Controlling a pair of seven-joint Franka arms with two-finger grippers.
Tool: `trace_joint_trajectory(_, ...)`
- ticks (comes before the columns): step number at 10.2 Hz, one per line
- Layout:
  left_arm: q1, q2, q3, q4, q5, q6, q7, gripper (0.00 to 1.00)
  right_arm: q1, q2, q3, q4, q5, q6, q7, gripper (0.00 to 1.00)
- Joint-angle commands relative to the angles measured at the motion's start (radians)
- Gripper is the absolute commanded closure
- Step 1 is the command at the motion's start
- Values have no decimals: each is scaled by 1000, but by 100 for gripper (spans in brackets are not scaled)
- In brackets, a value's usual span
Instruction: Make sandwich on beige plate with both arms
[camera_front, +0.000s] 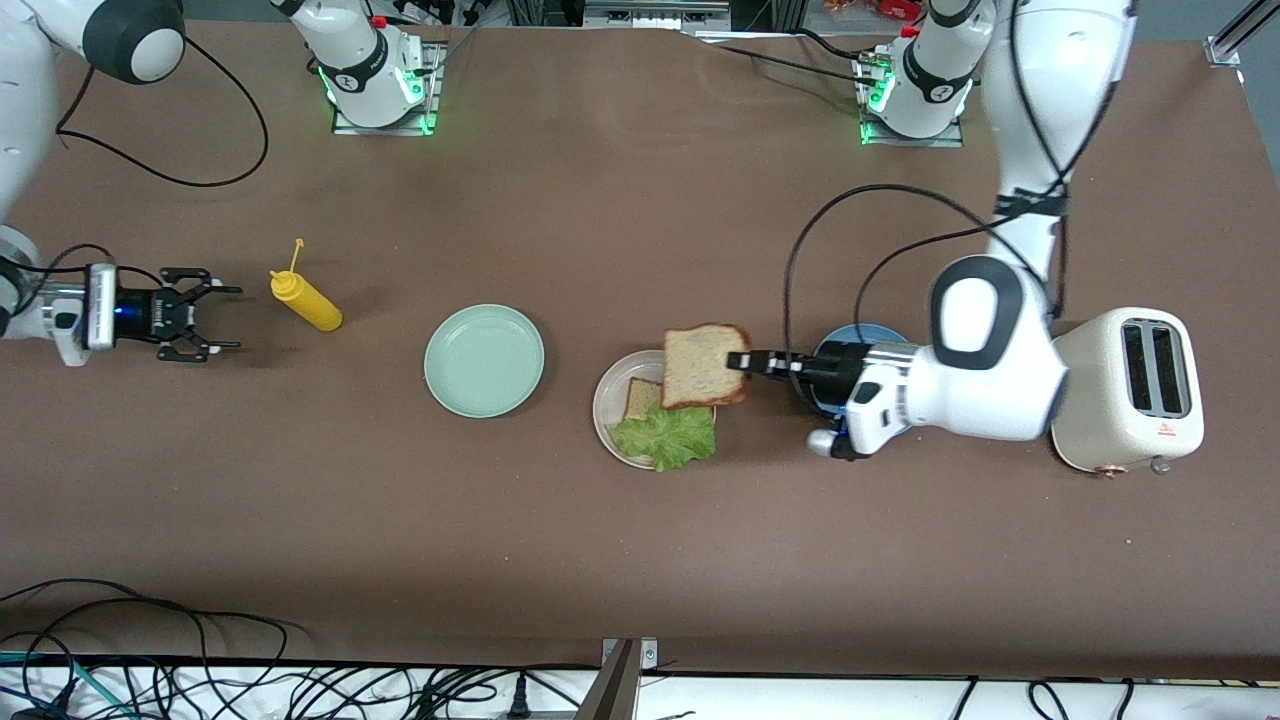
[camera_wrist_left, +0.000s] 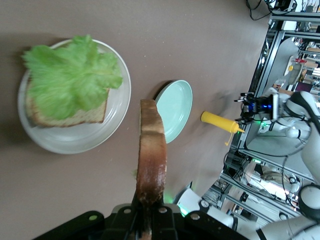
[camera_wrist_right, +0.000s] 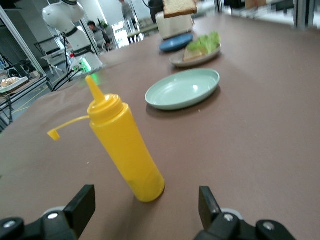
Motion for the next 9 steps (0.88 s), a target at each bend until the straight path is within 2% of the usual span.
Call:
trace_joint_trajectory(1, -40, 53, 17, 31, -99, 106, -15, 100, 25, -37, -26, 118, -105, -16, 315, 8)
trace_joint_trajectory(2, -42, 85, 17, 31, -143, 113, -1, 100, 47, -67, -38, 161, -154, -6, 481, 8)
trace_joint_trajectory(4, -43, 104, 17, 33, -156, 127, 0, 100, 118, -139, -70, 213, -260, 39, 771, 8)
trace_joint_trajectory(7, -86, 145, 16, 31, -195, 217, 0, 100, 220, -184, -139, 247, -285, 67, 1036, 1)
trace_joint_trajectory(9, -109, 157, 16, 26, -196, 252, 2, 100, 258, -184, -152, 281, -311, 74, 1099, 1)
